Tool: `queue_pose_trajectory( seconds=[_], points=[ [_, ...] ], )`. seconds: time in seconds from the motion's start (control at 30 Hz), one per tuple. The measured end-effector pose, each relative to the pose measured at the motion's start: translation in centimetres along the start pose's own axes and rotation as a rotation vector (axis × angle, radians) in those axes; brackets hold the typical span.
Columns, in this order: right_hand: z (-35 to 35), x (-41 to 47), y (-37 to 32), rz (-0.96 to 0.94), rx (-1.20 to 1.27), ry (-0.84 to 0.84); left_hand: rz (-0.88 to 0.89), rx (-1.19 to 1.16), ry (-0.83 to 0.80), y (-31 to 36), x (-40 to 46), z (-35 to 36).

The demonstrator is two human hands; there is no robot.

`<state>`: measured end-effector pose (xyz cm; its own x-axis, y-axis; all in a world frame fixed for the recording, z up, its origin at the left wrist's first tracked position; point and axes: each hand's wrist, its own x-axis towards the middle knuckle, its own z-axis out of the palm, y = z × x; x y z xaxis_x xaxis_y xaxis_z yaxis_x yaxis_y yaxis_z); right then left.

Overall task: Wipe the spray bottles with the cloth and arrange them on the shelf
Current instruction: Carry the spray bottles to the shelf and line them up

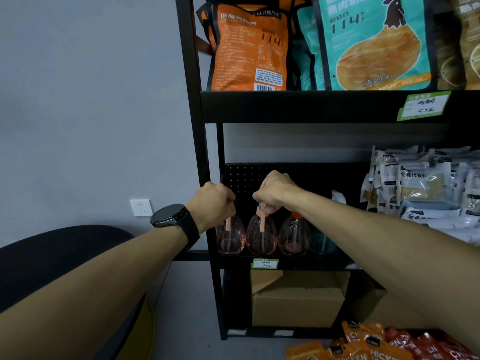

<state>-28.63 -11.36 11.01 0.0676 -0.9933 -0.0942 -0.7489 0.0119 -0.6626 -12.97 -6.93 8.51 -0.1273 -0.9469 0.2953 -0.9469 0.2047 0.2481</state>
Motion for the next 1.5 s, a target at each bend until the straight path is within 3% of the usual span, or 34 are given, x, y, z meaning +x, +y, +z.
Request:
queue_pose_trajectory(
  seconds=[0.63, 0.93, 1.5],
  points=[
    [-0.4, -0.4, 0.2, -0.052, -0.121, -0.028, 0.019, -0.025, 0.010, 0.1, 0.0, 0.0],
    [-6.7, -0.3, 0.7, -0.122, -0.264, 0.105, 0.037, 0.010, -0.008, 1.2, 0.5, -1.2],
    [-8.7, -0.2, 4.3, -0.190, -0.448, -0.069, 0.172, 0.070, -0.093, 3.9, 2.2, -0.4]
  ],
)
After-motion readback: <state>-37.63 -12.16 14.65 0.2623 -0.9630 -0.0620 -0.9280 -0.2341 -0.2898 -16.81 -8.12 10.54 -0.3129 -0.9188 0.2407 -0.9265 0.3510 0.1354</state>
